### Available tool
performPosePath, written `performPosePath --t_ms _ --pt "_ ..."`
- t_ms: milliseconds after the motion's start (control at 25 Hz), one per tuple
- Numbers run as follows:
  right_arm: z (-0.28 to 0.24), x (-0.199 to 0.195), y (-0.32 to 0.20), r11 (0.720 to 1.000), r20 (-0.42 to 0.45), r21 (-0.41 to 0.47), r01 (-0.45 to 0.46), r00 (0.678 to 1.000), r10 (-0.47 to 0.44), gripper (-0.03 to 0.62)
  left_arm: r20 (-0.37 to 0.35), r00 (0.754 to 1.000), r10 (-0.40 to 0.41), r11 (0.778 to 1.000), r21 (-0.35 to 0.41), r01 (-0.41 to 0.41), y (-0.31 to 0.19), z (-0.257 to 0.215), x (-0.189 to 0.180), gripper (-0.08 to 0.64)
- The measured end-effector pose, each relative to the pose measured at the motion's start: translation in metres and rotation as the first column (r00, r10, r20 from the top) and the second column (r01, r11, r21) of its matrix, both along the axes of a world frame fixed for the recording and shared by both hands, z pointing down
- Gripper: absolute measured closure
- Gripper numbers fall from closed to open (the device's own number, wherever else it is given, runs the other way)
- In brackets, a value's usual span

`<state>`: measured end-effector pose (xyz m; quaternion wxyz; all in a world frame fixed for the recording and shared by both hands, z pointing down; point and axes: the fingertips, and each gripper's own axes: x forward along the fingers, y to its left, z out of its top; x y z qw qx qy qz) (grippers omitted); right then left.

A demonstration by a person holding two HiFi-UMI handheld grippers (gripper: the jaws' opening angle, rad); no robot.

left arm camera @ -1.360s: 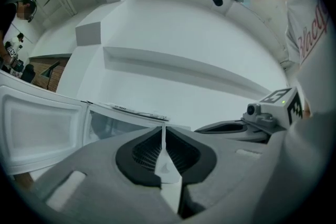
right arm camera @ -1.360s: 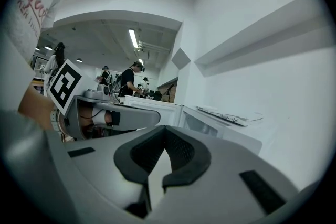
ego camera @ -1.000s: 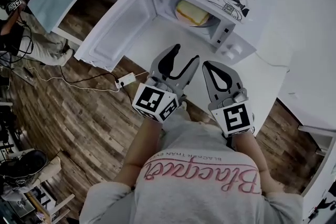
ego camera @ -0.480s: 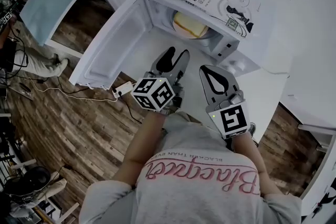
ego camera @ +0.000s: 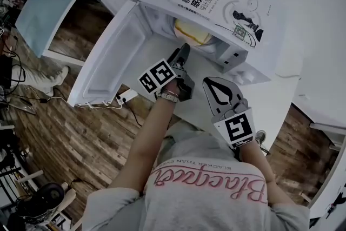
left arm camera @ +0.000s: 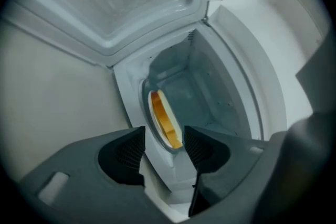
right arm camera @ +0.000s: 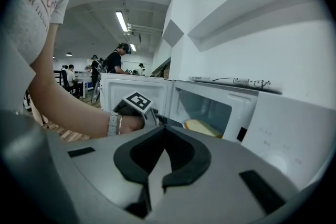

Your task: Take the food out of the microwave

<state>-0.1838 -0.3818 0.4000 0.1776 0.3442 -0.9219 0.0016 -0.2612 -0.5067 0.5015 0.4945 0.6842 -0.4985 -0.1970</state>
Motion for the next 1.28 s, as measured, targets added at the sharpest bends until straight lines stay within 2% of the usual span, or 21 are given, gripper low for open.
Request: performPosePath --t_ms 160,240,520,760,1040,1120,1240,1280 --pt "0.003 0.001 -0.003 1.0 -0.006 -0.013 0.006 1.0 -0.007 0.581 -0.142 0.989 -0.047 0.994 -0.102 0.032 -0.017 0.016 0.001 0.322" --pt "0.005 0.001 -0.004 1.0 -0.008 -0.014 0.013 1.0 -0.013 0.581 -0.164 0.984 -0.07 0.99 -0.134 0.048 -0.022 0.023 -0.002 0.323" --pt "0.009 0.005 -0.006 1.0 -0.029 -0.019 0.005 1.0 -0.005 0.581 -0.111 0.989 -0.095 0.972 -0.224 0.068 -0.038 0.043 -0.003 0.322" --pt "0.009 0.006 -0.006 1.0 -0.038 -0.017 -0.008 0.999 0.007 0.581 -0.093 0.993 -0.074 0.971 -0.232 0.051 -0.04 0.044 -0.003 0.326" --pt "0.011 0.002 -0.002 1.0 -0.036 -0.013 -0.02 0.999 0.019 0.581 -0.091 0.996 -0.02 0.97 -0.242 -0.003 -0.031 0.035 -0.001 0.428" --pt "0.011 0.0 0.0 1.0 -0.036 -0.008 -0.018 0.999 0.017 0.581 -0.085 0.996 -0.013 0.967 -0.256 -0.009 -0.032 0.032 0.0 0.468" --pt "0.01 0.0 0.004 1.0 -0.04 -0.003 -0.024 0.999 0.024 0.582 -0.071 0.997 0.0 0.961 -0.277 -0.02 -0.032 0.03 0.001 0.477" --pt "0.01 0.001 0.004 1.0 -0.04 -0.001 -0.028 0.999 0.027 0.581 -0.073 0.997 0.003 0.959 -0.282 -0.023 -0.032 0.029 0.001 0.508"
